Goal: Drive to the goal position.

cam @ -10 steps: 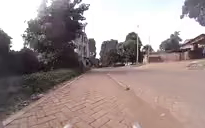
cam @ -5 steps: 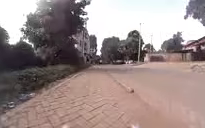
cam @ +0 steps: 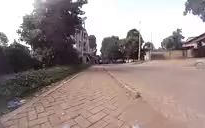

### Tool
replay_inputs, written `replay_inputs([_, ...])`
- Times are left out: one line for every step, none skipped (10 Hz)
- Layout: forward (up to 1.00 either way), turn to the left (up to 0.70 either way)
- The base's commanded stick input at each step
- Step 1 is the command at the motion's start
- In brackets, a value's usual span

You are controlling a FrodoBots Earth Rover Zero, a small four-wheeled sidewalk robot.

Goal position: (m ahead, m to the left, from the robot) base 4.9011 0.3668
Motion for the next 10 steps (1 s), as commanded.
replay_inputs([0.70,0.00])
replay_inputs([0.70,0.00])
replay_inputs([0.70,0.00])
replay_inputs([0.70,0.00])
replay_inputs([0.70,0.00])
replay_inputs([0.70,0.00])
replay_inputs([0.70,0.00])
replay_inputs([0.70,0.00])
replay_inputs([0.70,0.00])
replay_inputs([0.70,0.00])
